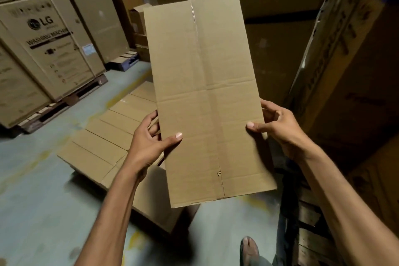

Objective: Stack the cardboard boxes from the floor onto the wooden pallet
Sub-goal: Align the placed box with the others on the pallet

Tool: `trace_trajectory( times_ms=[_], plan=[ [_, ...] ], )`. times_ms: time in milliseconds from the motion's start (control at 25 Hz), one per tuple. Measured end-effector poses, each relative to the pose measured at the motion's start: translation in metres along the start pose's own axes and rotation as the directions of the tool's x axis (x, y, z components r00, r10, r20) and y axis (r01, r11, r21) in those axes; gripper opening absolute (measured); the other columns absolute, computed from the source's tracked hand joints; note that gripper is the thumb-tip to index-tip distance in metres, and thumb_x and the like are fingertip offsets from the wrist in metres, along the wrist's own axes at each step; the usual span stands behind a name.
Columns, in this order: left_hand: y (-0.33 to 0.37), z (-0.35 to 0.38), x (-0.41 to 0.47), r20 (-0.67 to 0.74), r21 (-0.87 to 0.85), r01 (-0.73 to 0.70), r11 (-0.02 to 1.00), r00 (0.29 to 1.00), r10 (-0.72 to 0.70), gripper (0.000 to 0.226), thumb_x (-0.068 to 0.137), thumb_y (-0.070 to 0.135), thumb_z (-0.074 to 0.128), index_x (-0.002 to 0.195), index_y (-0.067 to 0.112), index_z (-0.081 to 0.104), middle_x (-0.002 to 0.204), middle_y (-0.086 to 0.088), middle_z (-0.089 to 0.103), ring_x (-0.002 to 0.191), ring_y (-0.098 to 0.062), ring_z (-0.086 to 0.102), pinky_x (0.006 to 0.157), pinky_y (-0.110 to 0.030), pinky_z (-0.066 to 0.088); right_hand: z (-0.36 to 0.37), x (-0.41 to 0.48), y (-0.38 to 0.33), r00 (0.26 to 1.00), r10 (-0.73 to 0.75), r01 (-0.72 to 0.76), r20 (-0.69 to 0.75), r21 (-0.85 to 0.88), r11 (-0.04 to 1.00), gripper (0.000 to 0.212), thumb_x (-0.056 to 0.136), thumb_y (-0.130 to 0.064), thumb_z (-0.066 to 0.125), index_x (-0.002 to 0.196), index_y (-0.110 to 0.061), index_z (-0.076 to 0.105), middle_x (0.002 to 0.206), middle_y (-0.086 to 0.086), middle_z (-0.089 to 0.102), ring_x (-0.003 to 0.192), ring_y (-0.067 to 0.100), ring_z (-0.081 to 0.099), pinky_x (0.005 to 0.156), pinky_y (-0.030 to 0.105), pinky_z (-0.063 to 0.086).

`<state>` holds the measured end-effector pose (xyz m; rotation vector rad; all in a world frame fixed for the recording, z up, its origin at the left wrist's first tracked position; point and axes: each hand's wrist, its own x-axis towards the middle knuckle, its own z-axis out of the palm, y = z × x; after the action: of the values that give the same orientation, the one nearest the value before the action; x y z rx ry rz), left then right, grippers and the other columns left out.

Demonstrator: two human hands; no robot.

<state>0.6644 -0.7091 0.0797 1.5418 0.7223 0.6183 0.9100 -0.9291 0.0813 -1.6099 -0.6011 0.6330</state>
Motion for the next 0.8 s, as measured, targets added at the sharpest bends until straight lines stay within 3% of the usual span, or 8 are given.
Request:
trace_trajectory(
  times_ms=[160,280,440,520,720,800],
  plan=[
    [-0.016,0.039,0.08,-0.097,-0.013,-0.054,0.998,0.994,0.052,0.092,0.074,0.006,0.089,0.153,0.025,0.044,0.131,0.004,0.071,0.115,-0.012,0.07,0.095,-0.029,0.058,-0.022,0.095,0.016,0.997,-0.074,0.073,0.025,0.013,0.997,0.086,0.075,-0.01,0.089,0.149,-0.031,0.052,0.132,-0.012,0.069,0.124,0.005,0.063,0.105,0.036,0.051],
    [-0.026,0.071,0.149,-0.169,-0.04,-0.056,0.998,0.984,0.048,0.094,0.073,0.01,0.089,0.154,0.024,0.044,0.131,0.003,0.071,0.117,-0.012,0.069,0.096,-0.029,0.058,-0.043,0.18,0.017,0.995,-0.057,0.052,0.082,0.059,0.997,0.085,0.076,-0.008,0.086,0.15,-0.03,0.051,0.129,-0.012,0.071,0.121,0.006,0.066,0.099,0.028,0.054],
    [-0.033,0.102,0.227,-0.256,-0.154,0.022,0.988,0.965,-0.061,0.087,0.078,0.006,0.085,0.153,0.024,0.045,0.127,-0.001,0.073,0.117,-0.018,0.069,0.095,-0.036,0.058,-0.058,0.288,0.001,0.988,0.014,-0.028,0.155,0.092,0.995,0.074,0.082,0.002,0.078,0.146,-0.03,0.057,0.128,-0.01,0.072,0.118,0.008,0.067,0.104,0.036,0.05],
    [-0.034,0.111,0.258,-0.294,-0.241,0.026,0.97,0.951,-0.099,0.08,0.085,0.004,0.079,0.155,0.024,0.043,0.13,0.0,0.071,0.12,-0.017,0.068,0.092,-0.031,0.059,-0.051,0.331,-0.005,0.982,0.029,-0.051,0.188,0.117,0.992,0.072,0.085,0.001,0.074,0.146,-0.033,0.056,0.13,-0.013,0.07,0.118,0.007,0.066,0.103,0.035,0.05],
    [-0.037,0.105,0.343,-0.347,-0.312,-0.043,0.949,0.935,-0.072,0.076,0.089,0.01,0.074,0.156,0.026,0.041,0.146,0.007,0.059,0.13,-0.013,0.061,0.111,-0.039,0.047,-0.025,0.423,-0.011,0.939,-0.008,-0.011,0.343,0.052,0.999,0.084,0.082,-0.005,0.068,0.155,-0.039,0.041,0.139,-0.019,0.058,0.127,0.011,0.057,0.11,0.039,0.045],
    [-0.033,0.095,0.377,-0.336,-0.317,-0.014,0.948,0.937,-0.099,0.079,0.082,0.023,0.075,0.154,0.026,0.042,0.142,0.003,0.063,0.128,-0.016,0.062,0.11,-0.044,0.047,-0.015,0.451,-0.02,0.928,-0.015,0.002,0.373,0.033,0.999,0.09,0.073,-0.016,0.067,0.155,-0.038,0.038,0.141,-0.019,0.054,0.129,0.013,0.055,0.107,0.037,0.047]
  ],
)
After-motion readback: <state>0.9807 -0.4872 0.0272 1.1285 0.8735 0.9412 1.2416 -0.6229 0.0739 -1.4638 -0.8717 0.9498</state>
